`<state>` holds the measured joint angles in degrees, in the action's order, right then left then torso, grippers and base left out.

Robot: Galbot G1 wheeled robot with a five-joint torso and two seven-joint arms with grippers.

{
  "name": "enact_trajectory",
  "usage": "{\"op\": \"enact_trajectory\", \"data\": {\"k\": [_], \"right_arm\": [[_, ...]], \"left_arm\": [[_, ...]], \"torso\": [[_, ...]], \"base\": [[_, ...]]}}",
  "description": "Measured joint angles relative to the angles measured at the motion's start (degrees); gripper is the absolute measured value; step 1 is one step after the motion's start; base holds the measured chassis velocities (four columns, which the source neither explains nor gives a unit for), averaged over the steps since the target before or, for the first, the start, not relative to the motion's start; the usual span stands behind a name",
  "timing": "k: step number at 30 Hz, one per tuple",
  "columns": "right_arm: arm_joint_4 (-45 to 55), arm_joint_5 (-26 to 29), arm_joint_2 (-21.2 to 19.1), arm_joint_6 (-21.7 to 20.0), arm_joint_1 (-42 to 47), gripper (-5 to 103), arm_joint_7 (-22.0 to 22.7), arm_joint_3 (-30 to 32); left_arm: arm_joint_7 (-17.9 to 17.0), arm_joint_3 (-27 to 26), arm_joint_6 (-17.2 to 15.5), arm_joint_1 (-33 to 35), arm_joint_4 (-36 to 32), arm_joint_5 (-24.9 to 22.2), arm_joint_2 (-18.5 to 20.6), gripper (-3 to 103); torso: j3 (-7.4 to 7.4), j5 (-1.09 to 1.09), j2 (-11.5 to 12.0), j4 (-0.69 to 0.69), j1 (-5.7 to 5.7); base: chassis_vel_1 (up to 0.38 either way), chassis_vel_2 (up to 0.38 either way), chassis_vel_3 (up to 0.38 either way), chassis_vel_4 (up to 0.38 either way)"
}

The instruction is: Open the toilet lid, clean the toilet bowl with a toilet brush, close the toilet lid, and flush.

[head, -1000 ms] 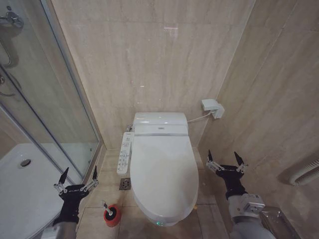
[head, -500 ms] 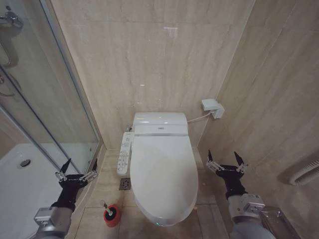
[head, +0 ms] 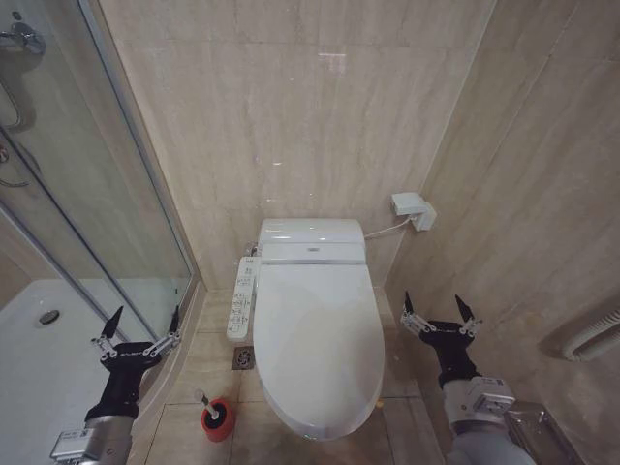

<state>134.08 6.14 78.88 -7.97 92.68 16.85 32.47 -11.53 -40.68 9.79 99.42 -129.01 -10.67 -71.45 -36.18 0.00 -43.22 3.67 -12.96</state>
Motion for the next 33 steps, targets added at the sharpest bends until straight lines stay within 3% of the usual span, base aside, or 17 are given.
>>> {"op": "enact_trajectory", "data": {"k": [11, 23, 33], "right_arm": [[0.0, 0.0, 0.0, 0.0, 0.0, 100, 0.0, 0.0], [0.0, 0.0, 0.0, 0.0, 0.0, 100, 0.0, 0.0], [0.0, 0.0, 0.0, 0.0, 0.0, 100, 0.0, 0.0]], "left_arm": [[-0.16, 1.44, 0.55, 0.14, 0.96, 0.89, -1.67, 100], [-0.66, 1.82, -1.6, -0.77, 1.85, 0.75, -1.68, 100], [0.39, 2.46, -0.67, -1.04, 2.99, 1.24, -1.92, 100]], "torso": [[0.0, 0.0, 0.0, 0.0, 0.0], [0.0, 0.0, 0.0, -0.01, 0.0], [0.0, 0.0, 0.0, 0.0, 0.0]], "base": [[0.0, 0.0, 0.0, 0.0], [0.0, 0.0, 0.0, 0.0], [0.0, 0.0, 0.0, 0.0]]}}
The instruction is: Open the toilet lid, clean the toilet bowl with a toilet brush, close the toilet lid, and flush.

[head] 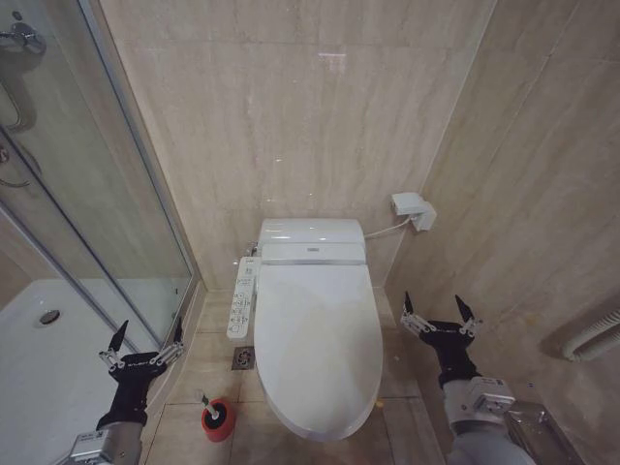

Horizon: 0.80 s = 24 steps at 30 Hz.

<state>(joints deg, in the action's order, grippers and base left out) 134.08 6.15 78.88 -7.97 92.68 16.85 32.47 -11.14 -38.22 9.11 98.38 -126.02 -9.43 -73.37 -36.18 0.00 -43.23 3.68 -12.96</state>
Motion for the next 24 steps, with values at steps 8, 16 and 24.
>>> {"op": "enact_trajectory", "data": {"k": [8, 16, 24], "right_arm": [[0.0, 0.0, 0.0, 0.0, 0.01, 100, 0.0, 0.0], [0.0, 0.0, 0.0, 0.0, -0.02, 100, 0.0, 0.0], [0.0, 0.0, 0.0, 0.0, 0.01, 100, 0.0, 0.0]], "left_arm": [[0.92, 1.19, 0.47, -0.04, 0.55, 1.72, -1.04, 100], [1.65, 1.72, 1.0, -1.37, 2.19, 1.99, -1.14, 100], [2.51, 2.09, 1.31, -2.0, 2.73, 1.99, -1.06, 100]], "torso": [[0.01, 0.0, -0.01, -0.01, 0.03], [-0.02, 0.0, 0.01, -0.02, -0.04], [0.01, 0.0, -0.01, 0.0, 0.03]], "base": [[-0.009, 0.015, 0.013, -0.015], [-0.085, 0.092, 0.093, -0.102], [-0.003, 0.008, -0.001, 0.0]]}}
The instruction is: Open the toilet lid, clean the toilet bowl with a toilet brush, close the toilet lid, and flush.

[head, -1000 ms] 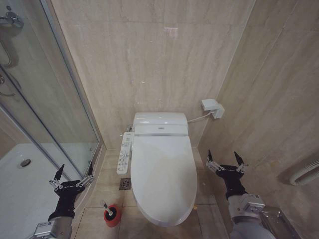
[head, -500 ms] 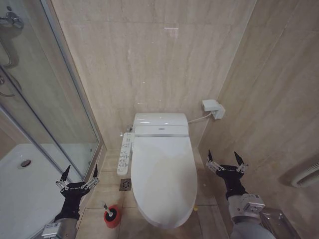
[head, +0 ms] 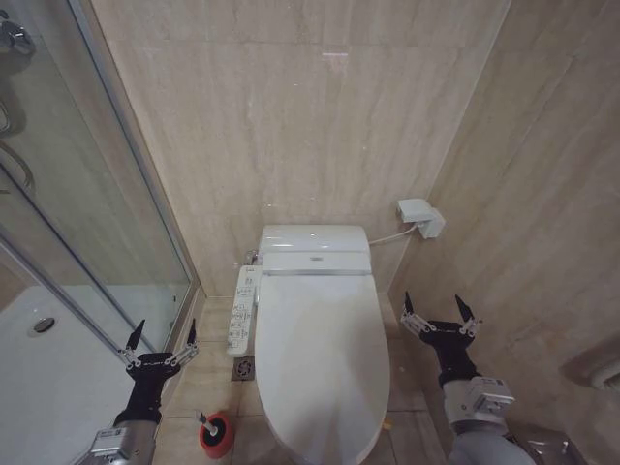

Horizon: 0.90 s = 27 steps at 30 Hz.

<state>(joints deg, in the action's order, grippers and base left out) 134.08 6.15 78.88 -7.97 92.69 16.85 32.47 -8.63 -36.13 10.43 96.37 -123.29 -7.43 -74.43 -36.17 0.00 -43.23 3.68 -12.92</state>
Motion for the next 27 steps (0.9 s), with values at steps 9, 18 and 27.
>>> {"op": "enact_trajectory", "data": {"k": [9, 18, 27], "right_arm": [[0.0, 0.0, 0.0, 0.0, -0.02, 100, 0.0, 0.0], [0.0, 0.0, 0.0, 0.0, -0.01, 100, 0.0, 0.0], [0.0, 0.0, 0.0, 0.0, -0.02, 100, 0.0, 0.0]], "left_arm": [[0.34, -0.09, 0.37, -0.3, 0.35, -0.11, 0.23, 100], [0.7, 0.07, 0.57, -0.4, 0.67, -0.08, 0.19, 100], [0.86, -0.04, 0.78, -0.36, 0.66, -0.07, 0.16, 100]], "torso": [[-0.02, 0.0, 0.01, 0.0, -0.06], [0.0, -0.01, 0.01, 0.0, -0.01], [-0.02, 0.0, 0.01, 0.0, -0.06]], "base": [[-0.061, 0.05, 0.067, -0.049], [-0.026, 0.02, 0.029, -0.025], [-0.03, 0.041, 0.042, -0.029]]}}
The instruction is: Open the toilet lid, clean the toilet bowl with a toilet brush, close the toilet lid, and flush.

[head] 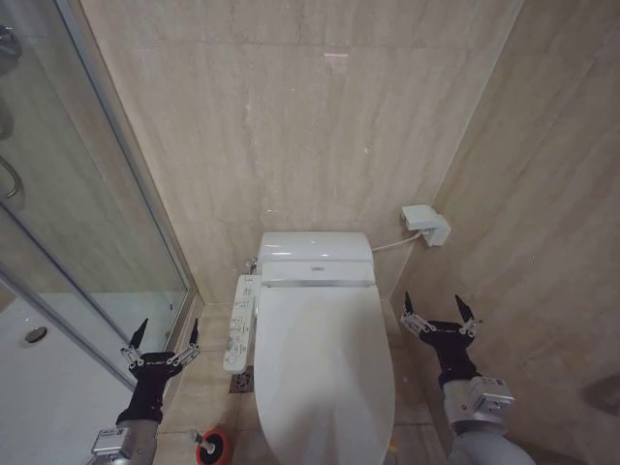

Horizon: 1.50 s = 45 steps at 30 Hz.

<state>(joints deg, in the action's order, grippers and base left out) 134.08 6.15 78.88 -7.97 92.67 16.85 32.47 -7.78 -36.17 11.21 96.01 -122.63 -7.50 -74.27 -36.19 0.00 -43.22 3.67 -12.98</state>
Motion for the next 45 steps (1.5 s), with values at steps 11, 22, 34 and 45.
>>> {"op": "enact_trajectory", "data": {"k": [11, 22, 34, 45], "right_arm": [[0.0, 0.0, 0.0, 0.0, 0.02, 100, 0.0, 0.0], [0.0, 0.0, 0.0, 0.0, -0.02, 100, 0.0, 0.0], [0.0, 0.0, 0.0, 0.0, 0.02, 100, 0.0, 0.0], [-0.01, 0.0, 0.0, 0.0, 0.01, 100, 0.0, 0.0]], "left_arm": [[0.29, 0.18, 0.08, -0.29, 0.12, 0.07, -0.24, 100], [0.56, 0.19, 0.22, -0.91, 0.64, 0.11, -0.21, 100], [0.73, 0.24, 0.33, -1.35, 1.28, 0.15, -0.24, 100], [0.74, 0.01, 0.11, -2.43, 1.92, -0.03, 0.08, 100]], "torso": [[0.02, -0.01, -0.01, 0.0, 0.06], [-0.01, 0.0, 0.02, 0.0, -0.03], [0.02, 0.0, -0.01, 0.01, 0.05], [0.01, 0.0, 0.0, 0.0, 0.02]], "base": [[-0.014, 0.015, 0.018, -0.012], [-0.101, 0.07, 0.104, -0.078], [-0.016, 0.018, 0.013, -0.013], [-0.031, 0.034, 0.033, -0.025]]}}
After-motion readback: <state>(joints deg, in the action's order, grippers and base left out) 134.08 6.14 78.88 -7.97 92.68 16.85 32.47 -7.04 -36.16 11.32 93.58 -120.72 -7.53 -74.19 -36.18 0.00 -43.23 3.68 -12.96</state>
